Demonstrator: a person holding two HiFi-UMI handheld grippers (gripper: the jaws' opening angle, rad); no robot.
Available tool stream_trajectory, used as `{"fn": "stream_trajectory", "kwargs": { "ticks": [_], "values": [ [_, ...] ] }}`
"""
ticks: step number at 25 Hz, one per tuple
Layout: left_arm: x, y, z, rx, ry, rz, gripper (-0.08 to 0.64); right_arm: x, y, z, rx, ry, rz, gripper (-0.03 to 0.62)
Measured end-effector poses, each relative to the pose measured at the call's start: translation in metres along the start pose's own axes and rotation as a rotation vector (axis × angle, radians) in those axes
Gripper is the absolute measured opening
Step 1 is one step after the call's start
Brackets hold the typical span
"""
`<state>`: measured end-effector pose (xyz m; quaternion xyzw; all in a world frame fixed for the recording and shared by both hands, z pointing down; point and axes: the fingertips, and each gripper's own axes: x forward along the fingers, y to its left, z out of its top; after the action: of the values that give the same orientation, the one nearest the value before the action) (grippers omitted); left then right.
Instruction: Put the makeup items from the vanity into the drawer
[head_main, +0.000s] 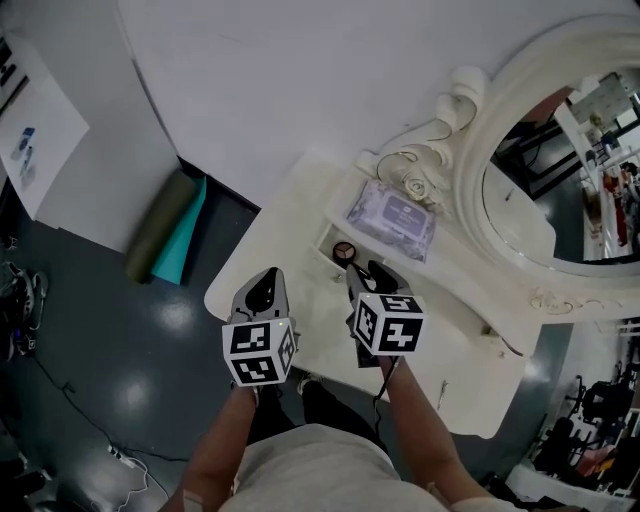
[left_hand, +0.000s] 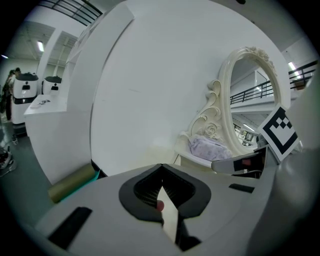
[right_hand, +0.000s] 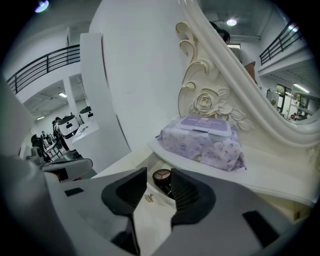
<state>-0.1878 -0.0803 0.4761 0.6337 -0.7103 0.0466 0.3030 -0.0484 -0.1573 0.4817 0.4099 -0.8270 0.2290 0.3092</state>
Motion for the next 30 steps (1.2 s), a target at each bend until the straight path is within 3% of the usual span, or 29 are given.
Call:
{"fn": "stream_trajectory", "kwargs": {
  "ticks": [17, 30],
  "values": [
    [-0.027, -0.069, 0.015, 0.129, -0.048, -0.129, 0.009, -0.078, -0.035, -0.006, 0.086, -0.155, -0.118, 0.032],
    [-0.023, -0.144, 0.017, 0.225, -0.060, -0.261, 0.010, -0.127, -0.081, -0.030, 0.161, -0.222, -0.195, 0.021]
  ]
}}
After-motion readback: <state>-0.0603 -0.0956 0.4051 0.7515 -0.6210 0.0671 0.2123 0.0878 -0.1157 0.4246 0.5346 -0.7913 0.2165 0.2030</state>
